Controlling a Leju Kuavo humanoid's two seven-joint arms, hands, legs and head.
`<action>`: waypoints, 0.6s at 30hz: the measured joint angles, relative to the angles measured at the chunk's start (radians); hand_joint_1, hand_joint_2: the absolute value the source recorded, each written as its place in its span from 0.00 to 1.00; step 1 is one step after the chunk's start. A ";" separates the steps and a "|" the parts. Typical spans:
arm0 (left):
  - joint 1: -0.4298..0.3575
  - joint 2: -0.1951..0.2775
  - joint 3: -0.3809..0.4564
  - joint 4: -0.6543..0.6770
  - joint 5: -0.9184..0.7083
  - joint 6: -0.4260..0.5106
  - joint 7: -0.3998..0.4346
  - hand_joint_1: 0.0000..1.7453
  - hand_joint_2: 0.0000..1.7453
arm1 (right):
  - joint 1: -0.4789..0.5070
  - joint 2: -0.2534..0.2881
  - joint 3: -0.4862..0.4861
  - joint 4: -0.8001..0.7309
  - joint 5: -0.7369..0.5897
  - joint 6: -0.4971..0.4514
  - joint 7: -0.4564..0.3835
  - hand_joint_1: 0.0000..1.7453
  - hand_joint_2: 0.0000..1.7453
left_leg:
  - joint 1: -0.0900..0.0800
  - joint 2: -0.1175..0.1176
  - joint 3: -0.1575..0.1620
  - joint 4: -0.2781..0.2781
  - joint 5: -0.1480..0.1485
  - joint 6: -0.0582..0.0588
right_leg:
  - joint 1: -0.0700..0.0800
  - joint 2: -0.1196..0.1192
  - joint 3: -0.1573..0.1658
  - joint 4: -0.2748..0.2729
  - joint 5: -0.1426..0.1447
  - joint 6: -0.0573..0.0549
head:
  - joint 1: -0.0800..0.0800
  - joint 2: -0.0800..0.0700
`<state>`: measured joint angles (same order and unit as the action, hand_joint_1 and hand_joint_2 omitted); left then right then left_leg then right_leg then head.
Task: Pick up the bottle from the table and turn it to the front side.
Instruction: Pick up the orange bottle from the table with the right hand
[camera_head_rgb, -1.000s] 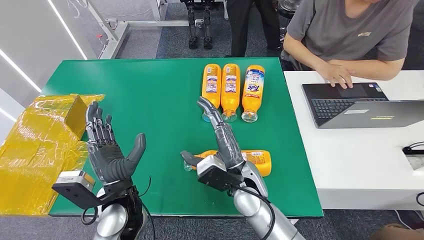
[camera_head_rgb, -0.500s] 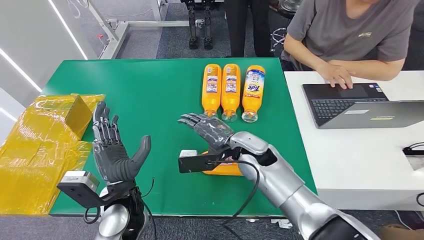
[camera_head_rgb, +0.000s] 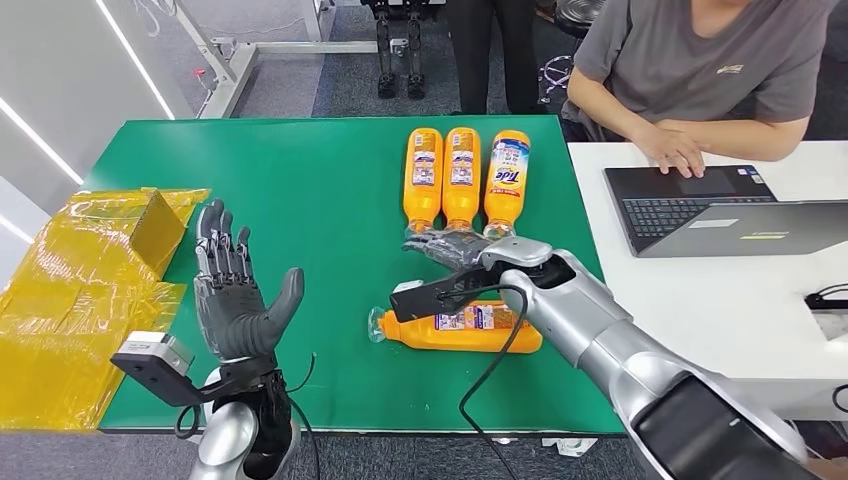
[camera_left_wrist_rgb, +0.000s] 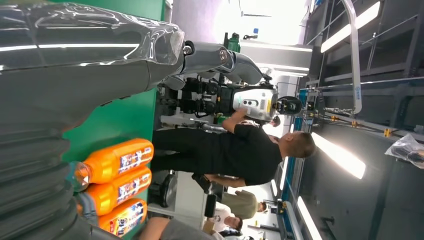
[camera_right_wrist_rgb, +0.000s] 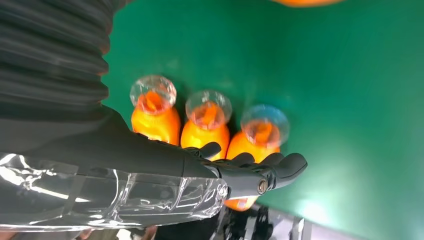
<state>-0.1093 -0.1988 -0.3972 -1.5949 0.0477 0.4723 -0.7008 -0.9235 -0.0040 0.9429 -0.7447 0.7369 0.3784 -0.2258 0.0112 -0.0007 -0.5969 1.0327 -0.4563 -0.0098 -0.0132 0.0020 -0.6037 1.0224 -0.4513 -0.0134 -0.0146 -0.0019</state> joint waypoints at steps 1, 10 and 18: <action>-0.005 -0.002 0.000 0.006 0.002 -0.003 0.000 0.00 1.00 | -0.004 -0.005 0.010 0.006 -0.007 0.014 -0.003 0.00 1.00 | 0.000 0.000 0.000 0.000 0.000 0.000 | 0.000 0.000 0.000 0.000 0.000 0.000 | 0.000 0.000; -0.022 -0.006 0.000 0.042 0.015 -0.014 0.000 0.00 1.00 | -0.010 -0.040 0.074 0.030 -0.071 0.067 -0.012 0.00 1.00 | 0.000 0.000 0.000 0.000 0.000 0.000 | 0.000 0.001 0.000 0.000 0.000 0.000 | 0.000 0.000; -0.034 -0.013 0.000 0.055 0.023 -0.014 0.000 0.00 1.00 | -0.006 -0.062 0.133 0.030 -0.132 0.072 -0.008 0.00 1.00 | 0.000 0.000 0.000 0.000 0.000 0.000 | 0.000 0.000 0.000 0.000 0.001 0.001 | 0.000 0.000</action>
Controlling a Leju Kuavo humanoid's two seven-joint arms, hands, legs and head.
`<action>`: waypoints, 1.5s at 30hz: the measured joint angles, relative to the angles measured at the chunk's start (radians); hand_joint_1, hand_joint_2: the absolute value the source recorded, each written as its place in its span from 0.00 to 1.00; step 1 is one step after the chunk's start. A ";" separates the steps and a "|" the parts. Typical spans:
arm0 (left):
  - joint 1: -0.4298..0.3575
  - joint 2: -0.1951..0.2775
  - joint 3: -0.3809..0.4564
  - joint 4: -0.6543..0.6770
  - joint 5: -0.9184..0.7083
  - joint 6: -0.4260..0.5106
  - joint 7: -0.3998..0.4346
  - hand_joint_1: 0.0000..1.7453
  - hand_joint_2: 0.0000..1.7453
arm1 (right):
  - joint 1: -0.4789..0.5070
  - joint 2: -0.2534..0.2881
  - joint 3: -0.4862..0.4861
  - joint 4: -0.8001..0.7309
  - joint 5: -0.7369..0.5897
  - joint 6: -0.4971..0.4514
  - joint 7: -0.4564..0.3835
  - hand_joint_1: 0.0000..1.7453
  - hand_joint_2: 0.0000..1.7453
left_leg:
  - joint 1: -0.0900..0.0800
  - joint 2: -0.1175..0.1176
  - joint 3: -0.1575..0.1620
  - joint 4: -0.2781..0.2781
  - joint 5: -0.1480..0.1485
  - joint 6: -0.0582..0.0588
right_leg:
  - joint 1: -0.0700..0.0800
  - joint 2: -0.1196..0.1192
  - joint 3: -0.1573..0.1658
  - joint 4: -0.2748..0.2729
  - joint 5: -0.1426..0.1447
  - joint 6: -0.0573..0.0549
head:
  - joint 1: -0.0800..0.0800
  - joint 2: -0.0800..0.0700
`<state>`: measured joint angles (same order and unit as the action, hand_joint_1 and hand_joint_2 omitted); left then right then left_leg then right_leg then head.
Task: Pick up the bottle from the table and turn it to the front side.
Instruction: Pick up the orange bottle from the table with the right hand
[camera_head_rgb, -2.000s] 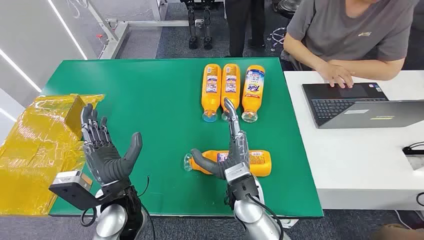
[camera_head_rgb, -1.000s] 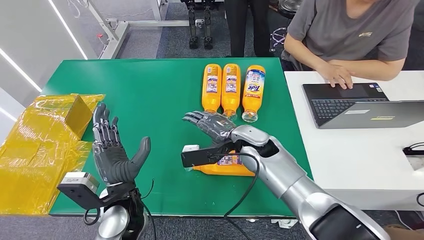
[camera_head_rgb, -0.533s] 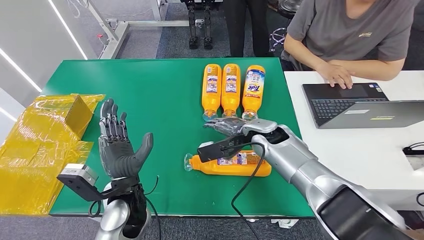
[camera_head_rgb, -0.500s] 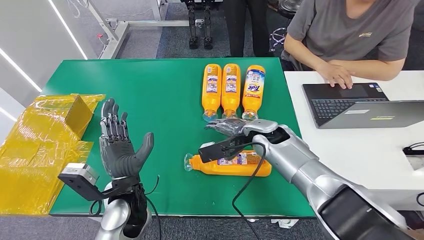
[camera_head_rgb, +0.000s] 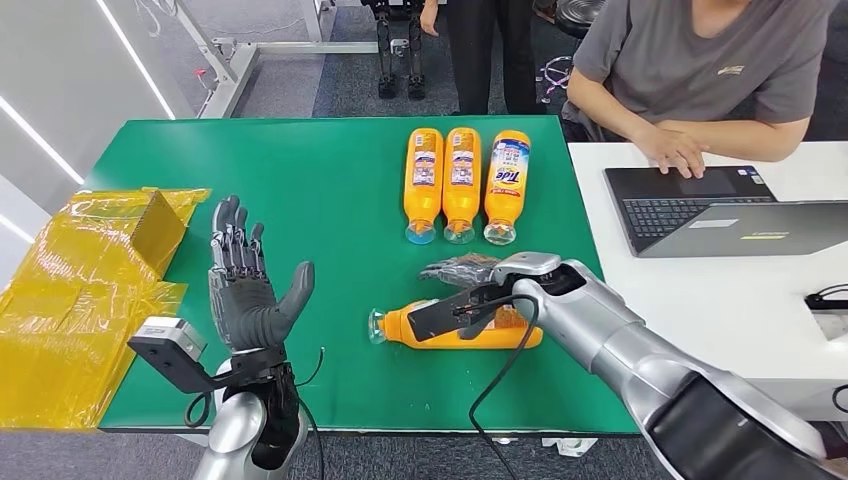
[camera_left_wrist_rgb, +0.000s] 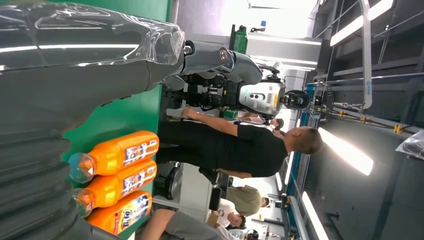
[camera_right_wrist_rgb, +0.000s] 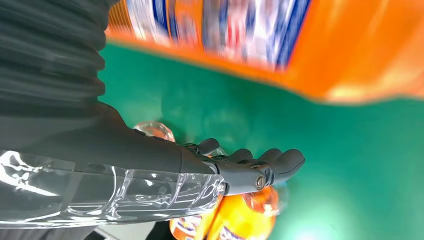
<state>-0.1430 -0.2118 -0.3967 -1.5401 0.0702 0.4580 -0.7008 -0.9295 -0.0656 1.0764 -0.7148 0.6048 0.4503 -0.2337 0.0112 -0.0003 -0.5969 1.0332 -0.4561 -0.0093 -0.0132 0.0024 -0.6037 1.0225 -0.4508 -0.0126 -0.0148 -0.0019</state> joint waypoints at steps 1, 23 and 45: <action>-0.002 0.000 0.000 0.000 0.001 0.002 0.000 0.00 1.00 | 0.000 -0.004 0.009 0.000 -0.009 0.000 0.004 0.00 1.00 | 0.000 0.000 0.000 0.000 0.000 0.000 | 0.000 0.000 0.000 0.000 0.000 0.000 | 0.000 0.000; -0.037 -0.001 0.001 0.037 0.010 0.004 0.000 0.00 1.00 | 0.001 -0.035 0.133 0.060 0.039 -0.095 0.077 0.00 1.00 | 0.000 0.000 0.000 0.001 0.000 0.000 | 0.000 0.001 0.000 0.000 0.001 0.001 | 0.000 0.000; -0.088 -0.014 0.004 0.087 0.013 -0.023 0.000 0.00 1.00 | 0.031 -0.068 0.142 0.102 0.119 -0.219 0.108 1.00 1.00 | 0.000 0.001 0.001 0.001 0.002 0.003 | 0.000 0.001 0.001 0.000 0.004 0.003 | 0.000 0.000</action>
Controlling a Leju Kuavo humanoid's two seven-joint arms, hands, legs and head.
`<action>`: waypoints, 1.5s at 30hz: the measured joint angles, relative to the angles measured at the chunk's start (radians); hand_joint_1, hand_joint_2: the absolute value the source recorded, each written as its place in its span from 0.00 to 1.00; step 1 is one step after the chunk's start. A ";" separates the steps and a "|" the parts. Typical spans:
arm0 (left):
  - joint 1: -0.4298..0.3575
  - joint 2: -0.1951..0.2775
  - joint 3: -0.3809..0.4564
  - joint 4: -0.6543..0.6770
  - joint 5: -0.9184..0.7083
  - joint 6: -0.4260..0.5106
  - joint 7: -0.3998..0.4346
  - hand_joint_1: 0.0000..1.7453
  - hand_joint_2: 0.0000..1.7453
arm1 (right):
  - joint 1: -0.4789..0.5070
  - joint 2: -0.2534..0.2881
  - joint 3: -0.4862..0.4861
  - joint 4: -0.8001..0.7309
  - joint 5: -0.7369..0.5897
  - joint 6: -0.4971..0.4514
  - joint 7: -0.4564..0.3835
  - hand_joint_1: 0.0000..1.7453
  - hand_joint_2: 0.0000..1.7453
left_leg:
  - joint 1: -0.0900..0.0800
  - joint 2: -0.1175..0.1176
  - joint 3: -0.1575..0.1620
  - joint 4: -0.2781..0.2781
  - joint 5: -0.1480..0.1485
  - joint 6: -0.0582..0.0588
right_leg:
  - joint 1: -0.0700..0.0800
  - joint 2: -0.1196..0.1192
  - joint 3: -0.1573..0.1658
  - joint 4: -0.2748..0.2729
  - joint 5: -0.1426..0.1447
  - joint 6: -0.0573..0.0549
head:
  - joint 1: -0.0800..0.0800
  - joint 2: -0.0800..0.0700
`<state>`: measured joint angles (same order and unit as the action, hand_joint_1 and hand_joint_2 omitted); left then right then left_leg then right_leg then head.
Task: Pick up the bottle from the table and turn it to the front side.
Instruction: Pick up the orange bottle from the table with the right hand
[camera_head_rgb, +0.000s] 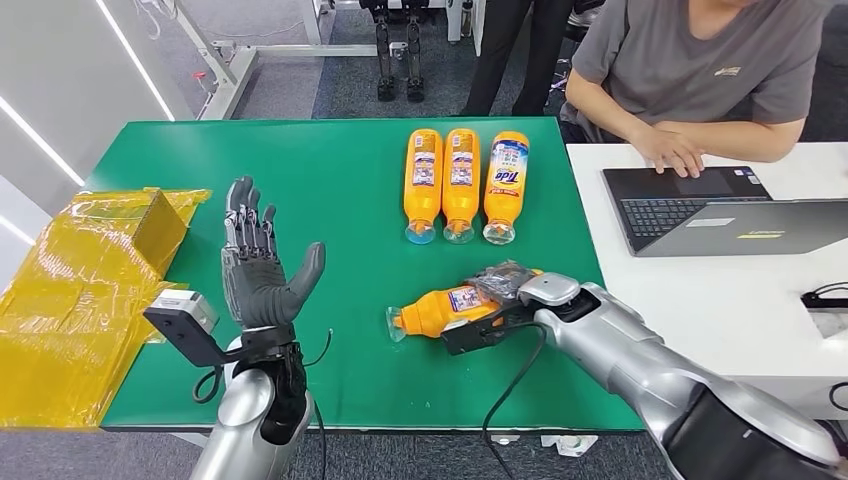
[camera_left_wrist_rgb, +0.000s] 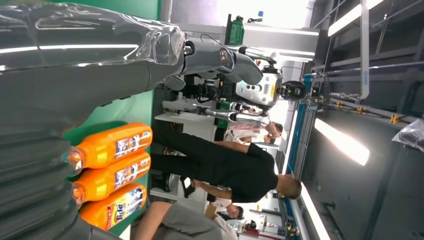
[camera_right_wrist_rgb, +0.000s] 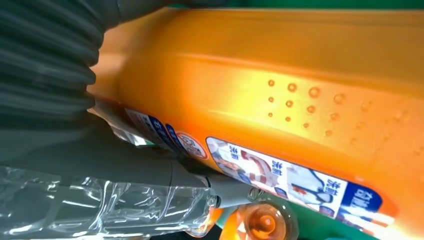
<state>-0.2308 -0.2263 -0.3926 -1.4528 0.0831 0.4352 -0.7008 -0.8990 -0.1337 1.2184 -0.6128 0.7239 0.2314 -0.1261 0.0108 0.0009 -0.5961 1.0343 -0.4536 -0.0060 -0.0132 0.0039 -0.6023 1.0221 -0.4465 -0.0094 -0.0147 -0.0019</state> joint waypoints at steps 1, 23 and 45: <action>-0.001 -0.001 0.000 0.001 0.000 -0.001 0.000 0.00 1.00 | 0.000 0.000 0.000 -0.001 -0.004 -0.002 -0.005 1.00 1.00 | 0.000 0.000 0.000 0.000 0.000 0.000 | 0.000 0.000 0.000 0.000 0.000 0.000 | 0.000 0.000; 0.003 -0.001 0.008 0.000 -0.020 0.006 0.000 0.00 1.00 | 0.077 0.036 -0.103 -0.020 -0.026 -0.314 -0.040 1.00 1.00 | 0.000 -0.001 -0.003 0.000 0.000 0.000 | 0.000 -0.001 -0.001 0.000 0.000 0.000 | 0.000 0.000; 0.071 -0.039 0.025 -0.034 0.002 -0.030 0.000 0.00 1.00 | 0.556 0.236 -0.647 -0.394 -0.482 -0.828 -0.514 1.00 1.00 | 0.000 -0.005 -0.006 0.000 -0.001 0.001 | 0.000 -0.005 -0.003 0.000 -0.004 0.001 | 0.000 0.000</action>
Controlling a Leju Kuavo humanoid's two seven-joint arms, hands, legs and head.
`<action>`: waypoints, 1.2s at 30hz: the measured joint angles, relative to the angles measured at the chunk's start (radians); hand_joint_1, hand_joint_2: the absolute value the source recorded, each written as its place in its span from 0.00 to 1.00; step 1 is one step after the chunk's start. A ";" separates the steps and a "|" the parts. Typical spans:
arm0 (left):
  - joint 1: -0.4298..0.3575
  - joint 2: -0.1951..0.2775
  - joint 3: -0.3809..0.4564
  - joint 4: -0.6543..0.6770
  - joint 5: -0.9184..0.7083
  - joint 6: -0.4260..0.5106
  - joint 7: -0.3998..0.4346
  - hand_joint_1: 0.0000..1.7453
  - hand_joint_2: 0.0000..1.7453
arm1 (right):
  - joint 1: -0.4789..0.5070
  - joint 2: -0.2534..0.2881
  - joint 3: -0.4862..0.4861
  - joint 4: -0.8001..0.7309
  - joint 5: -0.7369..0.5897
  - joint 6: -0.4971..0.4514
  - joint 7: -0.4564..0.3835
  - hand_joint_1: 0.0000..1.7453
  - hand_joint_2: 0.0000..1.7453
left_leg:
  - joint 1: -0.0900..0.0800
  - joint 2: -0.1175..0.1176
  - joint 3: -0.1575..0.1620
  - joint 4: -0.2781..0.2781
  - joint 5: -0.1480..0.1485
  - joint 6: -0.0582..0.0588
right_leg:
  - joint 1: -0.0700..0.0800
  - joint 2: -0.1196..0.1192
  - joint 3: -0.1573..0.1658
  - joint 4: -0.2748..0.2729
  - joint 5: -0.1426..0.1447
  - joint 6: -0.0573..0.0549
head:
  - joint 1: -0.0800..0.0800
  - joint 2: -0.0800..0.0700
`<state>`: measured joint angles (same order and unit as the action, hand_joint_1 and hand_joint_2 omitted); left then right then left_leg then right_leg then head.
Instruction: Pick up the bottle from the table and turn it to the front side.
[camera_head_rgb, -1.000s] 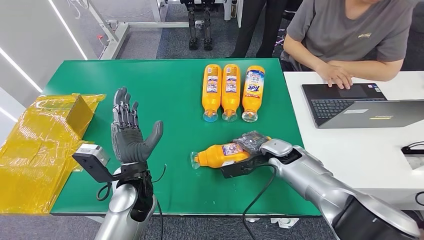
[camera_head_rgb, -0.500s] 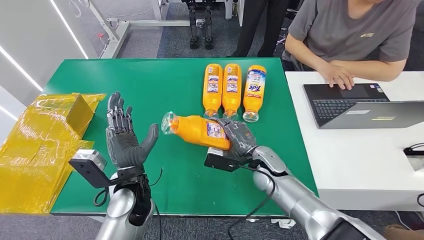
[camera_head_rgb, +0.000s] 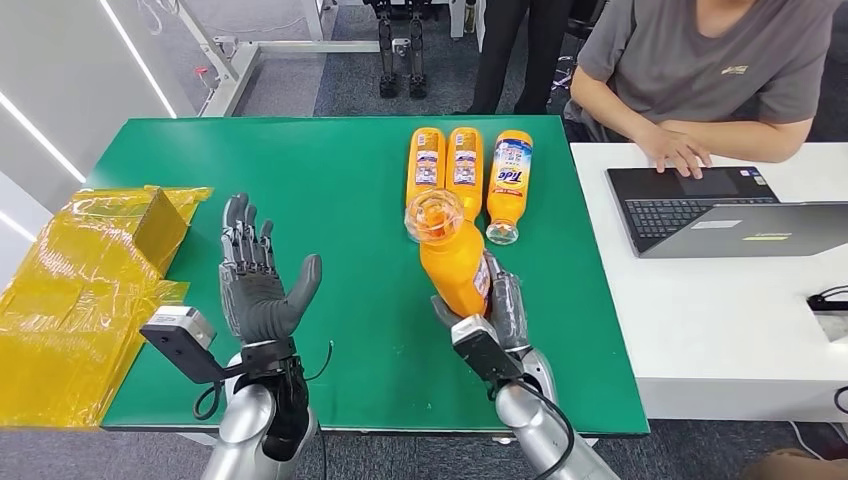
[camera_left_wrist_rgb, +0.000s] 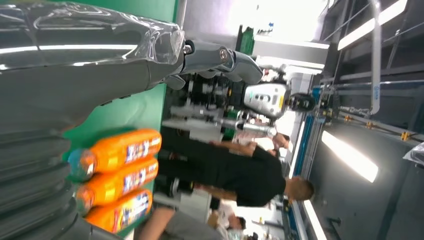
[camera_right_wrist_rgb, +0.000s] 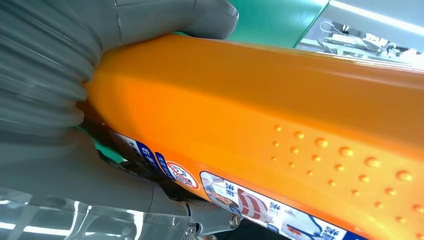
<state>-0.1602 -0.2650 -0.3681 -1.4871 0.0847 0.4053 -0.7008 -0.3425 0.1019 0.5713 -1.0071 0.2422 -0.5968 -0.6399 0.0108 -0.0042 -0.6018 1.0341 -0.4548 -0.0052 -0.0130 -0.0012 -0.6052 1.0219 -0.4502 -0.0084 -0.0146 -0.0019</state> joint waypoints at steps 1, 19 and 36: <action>0.002 -0.003 0.000 0.002 0.014 -0.032 0.000 0.00 1.00 | 0.012 0.003 -0.001 -0.009 0.002 -0.007 0.000 1.00 1.00 | 0.000 0.000 0.000 0.000 0.000 0.000 | 0.000 0.000 0.000 0.000 0.000 0.000 | 0.000 0.000; -0.028 -0.006 -0.050 0.129 0.000 -0.055 0.000 0.00 1.00 | 0.047 0.017 0.015 -0.071 0.165 0.133 0.194 1.00 1.00 | 0.000 0.001 -0.001 0.000 0.000 0.000 | 0.000 0.001 -0.001 0.000 0.000 0.000 | 0.000 0.000; -0.041 -0.001 -0.051 0.149 0.028 -0.024 0.000 0.00 1.00 | -0.040 0.024 0.091 0.020 0.228 0.338 0.266 1.00 1.00 | 0.000 0.000 -0.001 0.000 0.000 0.000 | 0.000 0.001 -0.002 0.000 0.000 0.000 | 0.000 0.000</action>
<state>-0.2011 -0.2660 -0.4196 -1.3382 0.1130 0.3808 -0.7008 -0.3827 0.1255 0.6619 -0.9875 0.4699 -0.2587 -0.3744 0.0109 -0.0037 -0.6030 1.0341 -0.4550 -0.0055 -0.0130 -0.0007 -0.6067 1.0220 -0.4500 -0.0085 -0.0148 -0.0019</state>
